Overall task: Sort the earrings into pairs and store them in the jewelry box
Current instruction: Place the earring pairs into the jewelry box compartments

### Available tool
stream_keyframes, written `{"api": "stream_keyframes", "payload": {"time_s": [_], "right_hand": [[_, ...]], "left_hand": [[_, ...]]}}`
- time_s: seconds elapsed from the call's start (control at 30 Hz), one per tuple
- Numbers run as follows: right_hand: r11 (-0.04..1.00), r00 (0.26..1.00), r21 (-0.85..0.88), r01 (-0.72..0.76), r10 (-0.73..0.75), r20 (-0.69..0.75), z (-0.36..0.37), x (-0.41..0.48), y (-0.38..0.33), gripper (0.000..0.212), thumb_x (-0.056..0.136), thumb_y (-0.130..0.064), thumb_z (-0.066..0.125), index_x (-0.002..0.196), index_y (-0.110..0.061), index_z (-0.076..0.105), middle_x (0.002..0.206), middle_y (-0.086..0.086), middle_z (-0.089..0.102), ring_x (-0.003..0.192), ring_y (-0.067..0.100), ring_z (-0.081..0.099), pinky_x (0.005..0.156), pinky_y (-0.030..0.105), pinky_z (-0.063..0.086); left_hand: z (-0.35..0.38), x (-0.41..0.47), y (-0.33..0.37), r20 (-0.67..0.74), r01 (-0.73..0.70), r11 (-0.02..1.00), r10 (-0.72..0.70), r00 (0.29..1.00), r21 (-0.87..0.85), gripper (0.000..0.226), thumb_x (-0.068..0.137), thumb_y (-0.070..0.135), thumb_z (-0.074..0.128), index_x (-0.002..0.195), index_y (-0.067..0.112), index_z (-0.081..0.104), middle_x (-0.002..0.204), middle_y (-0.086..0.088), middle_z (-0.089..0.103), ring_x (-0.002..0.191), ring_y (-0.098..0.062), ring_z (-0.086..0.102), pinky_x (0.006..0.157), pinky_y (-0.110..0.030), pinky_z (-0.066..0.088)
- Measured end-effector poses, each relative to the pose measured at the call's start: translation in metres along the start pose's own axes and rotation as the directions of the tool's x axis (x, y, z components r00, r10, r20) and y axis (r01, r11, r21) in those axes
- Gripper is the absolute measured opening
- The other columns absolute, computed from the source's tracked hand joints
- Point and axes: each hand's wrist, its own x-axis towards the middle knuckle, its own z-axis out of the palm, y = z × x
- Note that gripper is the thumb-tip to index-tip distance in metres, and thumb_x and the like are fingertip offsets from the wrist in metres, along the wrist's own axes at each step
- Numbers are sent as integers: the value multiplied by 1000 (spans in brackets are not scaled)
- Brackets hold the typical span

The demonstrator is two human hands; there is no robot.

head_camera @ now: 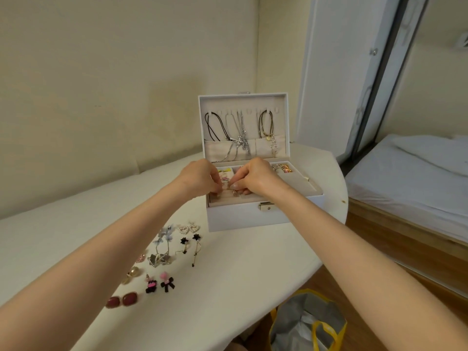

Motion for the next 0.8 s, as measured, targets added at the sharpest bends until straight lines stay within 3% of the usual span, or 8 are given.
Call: {"api": "stream_keyframes", "payload": {"time_s": [0.17, 0.27, 0.4, 0.57, 0.8], "right_hand": [[993, 999, -113, -34, 36, 13, 0, 3, -7, 12, 77, -1, 73, 89, -3, 74, 60, 1, 60, 52, 9, 53, 62, 21, 53], [984, 999, -173, -32, 35, 14, 3, 6, -9, 13, 76, -1, 75, 89, -3, 74, 63, 3, 61, 52, 9, 52, 61, 21, 53], [968, 1000, -250, -6, 2, -18, 8, 10, -8, 13, 75, 0, 75, 88, -4, 75, 78, 10, 66, 63, 14, 55, 77, 31, 56], [958, 998, -286, 9, -25, -53, 10, 9, -5, 15, 73, -1, 76, 87, -7, 75, 91, 9, 71, 82, 15, 57, 70, 21, 43], [938, 989, -336, 82, -118, -88, 10, 6, 1, 12, 75, -5, 75, 87, -6, 76, 93, 13, 71, 93, 21, 62, 74, 24, 46]], "left_hand": [[4, 5, 2, 7, 1, 997, -1, 1000, 80, 9, 78, 14, 69, 87, 11, 71, 94, -10, 69, 91, -25, 61, 64, -24, 38], [5, 9, 2, 20, -9, 992, 6, 1000, 125, 5, 78, 11, 68, 81, 15, 70, 93, -9, 69, 89, -25, 62, 62, -25, 39], [7, 13, 0, 17, -27, 981, 25, 1000, 194, 20, 79, 5, 63, 69, 22, 65, 92, -9, 70, 89, -27, 64, 63, -27, 43], [12, 12, 1, -42, -29, 961, 42, 998, 274, 17, 80, 7, 63, 74, 23, 59, 99, -10, 67, 96, -29, 60, 69, -30, 43], [17, 8, -5, -108, -45, 942, 85, 990, 332, 11, 83, 17, 63, 93, 18, 66, 108, -9, 65, 103, -31, 57, 71, -28, 37]]}}
